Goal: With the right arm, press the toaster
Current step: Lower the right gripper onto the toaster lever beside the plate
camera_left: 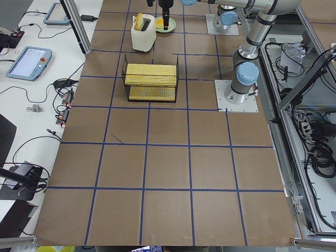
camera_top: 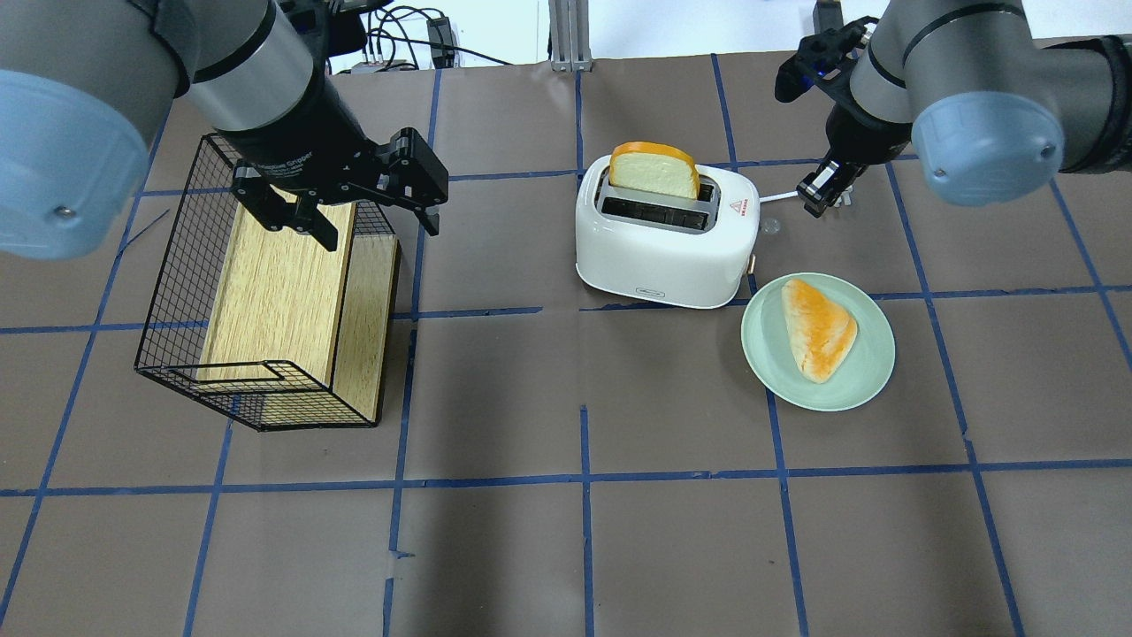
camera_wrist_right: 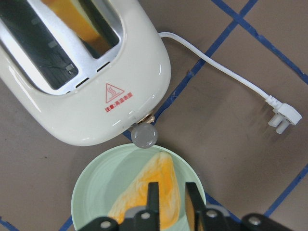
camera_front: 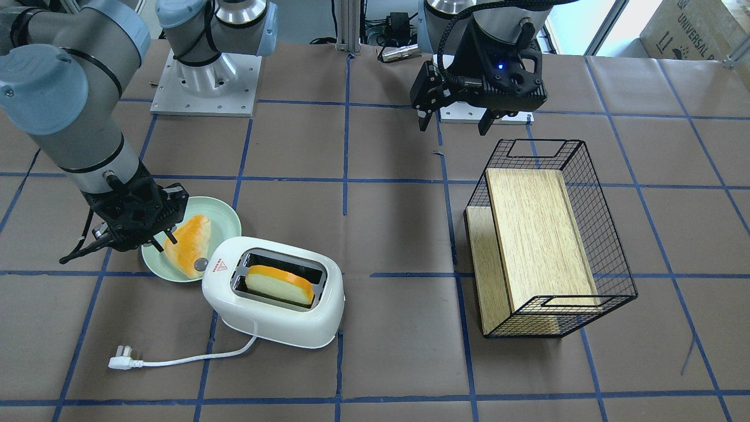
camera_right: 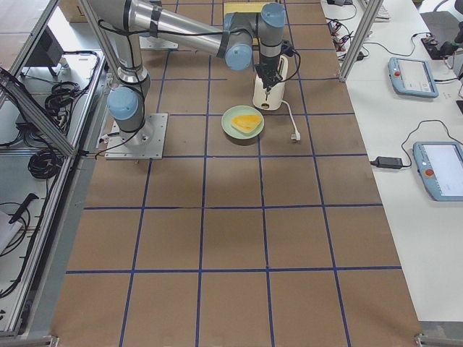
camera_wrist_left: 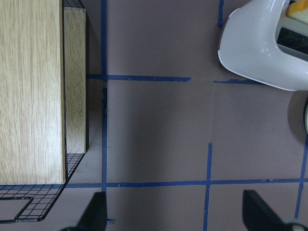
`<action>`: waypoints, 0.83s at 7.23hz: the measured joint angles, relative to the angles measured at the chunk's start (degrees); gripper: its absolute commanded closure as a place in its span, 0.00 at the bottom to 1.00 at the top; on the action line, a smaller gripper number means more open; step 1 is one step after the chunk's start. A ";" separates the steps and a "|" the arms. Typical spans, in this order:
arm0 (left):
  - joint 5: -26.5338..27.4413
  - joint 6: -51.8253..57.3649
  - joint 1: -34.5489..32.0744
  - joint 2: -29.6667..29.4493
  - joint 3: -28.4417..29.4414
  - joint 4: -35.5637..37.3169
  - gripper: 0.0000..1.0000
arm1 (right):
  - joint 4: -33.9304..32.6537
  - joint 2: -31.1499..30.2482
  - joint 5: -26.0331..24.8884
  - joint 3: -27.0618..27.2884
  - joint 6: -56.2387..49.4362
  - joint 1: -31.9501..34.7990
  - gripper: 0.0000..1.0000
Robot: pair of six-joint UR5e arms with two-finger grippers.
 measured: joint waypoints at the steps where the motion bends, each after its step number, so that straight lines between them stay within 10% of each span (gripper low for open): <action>1: 0.00 0.00 0.00 -0.01 0.00 0.00 0.00 | -0.27 0.09 -1.64 0.04 -1.33 0.06 0.83; 6: 0.00 0.00 0.00 0.04 0.00 0.00 0.00 | -4.85 3.25 2.38 -0.38 -22.53 0.51 0.84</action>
